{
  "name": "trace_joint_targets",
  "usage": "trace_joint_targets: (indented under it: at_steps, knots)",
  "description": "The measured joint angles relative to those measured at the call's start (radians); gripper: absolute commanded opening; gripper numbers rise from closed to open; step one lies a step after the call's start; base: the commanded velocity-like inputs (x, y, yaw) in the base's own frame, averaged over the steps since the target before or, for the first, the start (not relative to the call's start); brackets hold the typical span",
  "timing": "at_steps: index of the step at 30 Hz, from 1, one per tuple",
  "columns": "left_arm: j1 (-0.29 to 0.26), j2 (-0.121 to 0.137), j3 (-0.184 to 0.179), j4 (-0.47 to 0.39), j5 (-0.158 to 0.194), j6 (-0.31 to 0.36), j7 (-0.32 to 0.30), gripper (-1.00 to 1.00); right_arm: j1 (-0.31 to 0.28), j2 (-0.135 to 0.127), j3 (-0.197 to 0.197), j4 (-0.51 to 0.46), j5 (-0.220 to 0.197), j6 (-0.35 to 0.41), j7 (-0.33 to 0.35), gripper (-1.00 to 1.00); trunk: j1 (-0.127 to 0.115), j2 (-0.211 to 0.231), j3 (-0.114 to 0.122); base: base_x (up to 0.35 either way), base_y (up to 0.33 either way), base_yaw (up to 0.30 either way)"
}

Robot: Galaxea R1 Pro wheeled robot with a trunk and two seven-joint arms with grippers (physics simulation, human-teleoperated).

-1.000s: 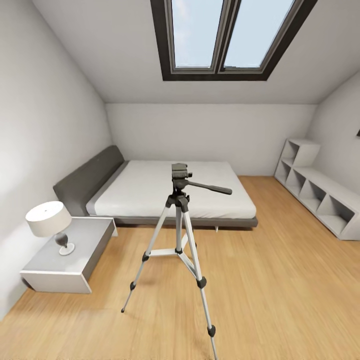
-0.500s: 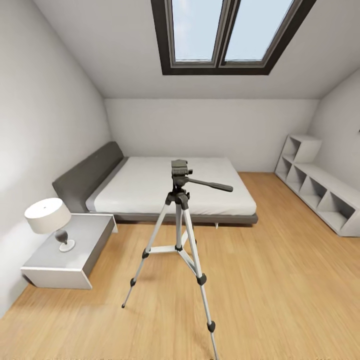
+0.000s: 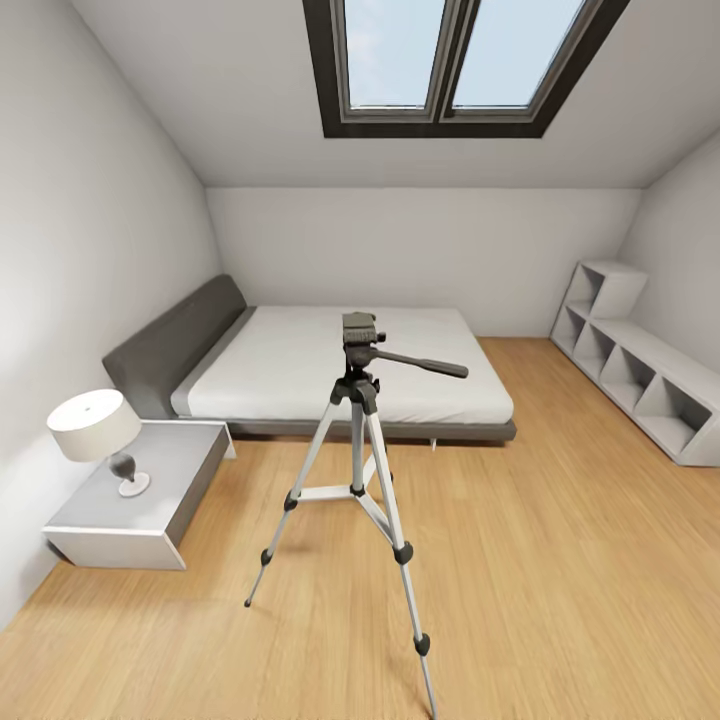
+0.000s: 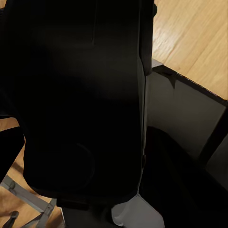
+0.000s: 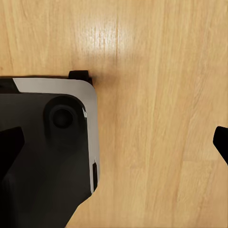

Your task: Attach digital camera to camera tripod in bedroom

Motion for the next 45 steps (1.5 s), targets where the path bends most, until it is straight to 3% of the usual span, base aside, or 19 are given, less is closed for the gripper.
trace_joint_targets:
  at_steps: [45]
  knots:
    - [0.0, -0.001, -0.001, 0.0, 0.0, 0.0, 0.0, -1.0, 0.0, 0.0, -0.001, 0.0, -0.002, -0.008, 0.0, 1.0, 0.0, 0.0, -0.073, 0.0, 0.0, 0.0]
